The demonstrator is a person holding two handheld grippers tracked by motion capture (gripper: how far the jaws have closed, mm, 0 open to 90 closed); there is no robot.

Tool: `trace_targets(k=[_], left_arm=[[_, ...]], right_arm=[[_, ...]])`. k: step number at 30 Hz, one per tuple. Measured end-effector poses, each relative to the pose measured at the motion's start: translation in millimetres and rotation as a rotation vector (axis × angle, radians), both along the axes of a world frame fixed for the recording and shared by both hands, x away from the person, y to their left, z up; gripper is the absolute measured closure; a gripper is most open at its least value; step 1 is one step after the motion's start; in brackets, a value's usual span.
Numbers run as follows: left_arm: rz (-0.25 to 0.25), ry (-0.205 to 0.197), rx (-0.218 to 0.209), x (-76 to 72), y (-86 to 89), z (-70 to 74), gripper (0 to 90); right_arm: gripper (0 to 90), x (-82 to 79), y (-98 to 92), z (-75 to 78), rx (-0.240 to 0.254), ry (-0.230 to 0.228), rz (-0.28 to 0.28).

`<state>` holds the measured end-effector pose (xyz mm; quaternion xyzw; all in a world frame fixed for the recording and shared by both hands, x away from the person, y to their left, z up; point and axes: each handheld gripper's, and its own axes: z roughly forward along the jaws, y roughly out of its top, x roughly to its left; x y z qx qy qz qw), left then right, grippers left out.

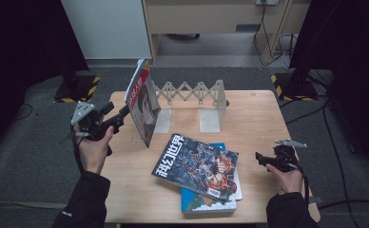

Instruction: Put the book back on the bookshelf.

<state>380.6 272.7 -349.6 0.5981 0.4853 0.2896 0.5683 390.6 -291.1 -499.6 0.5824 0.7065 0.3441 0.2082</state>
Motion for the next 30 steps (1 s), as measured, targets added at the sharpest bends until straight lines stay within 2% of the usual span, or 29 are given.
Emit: trace_targets(k=[2, 6, 9, 11, 14, 16, 18, 22, 25, 30], left_arm=[[-0.006, 0.014, 0.001, -6.2, 0.2, -12.5, 30.6], [-0.002, 0.052, -0.038, -14.8, 1.6, -36.8, 29.6], [-0.029, 0.092, -0.038, -19.0, 1.3, -57.3, 29.6], [-0.047, 0.121, -0.028, -21.6, 0.1, -71.7, 29.5], [-0.060, 0.165, -0.007, -23.4, -2.0, -84.4, 28.7], [-0.087, 0.176, -0.011, -25.7, -5.2, -93.1, 28.0], [-0.099, 0.195, 0.006, -27.5, -8.4, -100.7, 27.4], [-0.137, 0.215, -0.018, -28.6, -13.5, -113.1, 26.8], [-0.164, 0.222, -0.025, -28.9, -18.2, -119.2, 25.0], [-0.210, 0.263, 0.008, -29.1, -29.3, -131.0, 24.0]], right_arm=[[15.6, -0.8, 1.3, 1.3, -0.001, -0.008, -0.002], [15.7, -2.2, 3.1, 2.5, -0.010, -0.035, 0.021], [17.1, -3.0, 5.1, 3.7, 0.011, -0.063, 0.044], [17.3, -4.0, 7.2, 5.1, 0.003, -0.070, 0.055], [18.6, -5.2, 10.2, 7.0, 0.014, -0.087, 0.065], [19.5, -6.5, 11.6, 8.9, 0.007, -0.099, 0.069], [20.6, -6.6, 12.0, 9.8, 0.017, -0.103, 0.075], [21.5, -8.2, 16.1, 13.6, 0.013, -0.114, 0.085], [22.0, -8.7, 20.4, 15.7, 0.019, -0.107, 0.090], [23.8, -9.9, 27.1, 17.6, 0.026, -0.098, 0.110]])
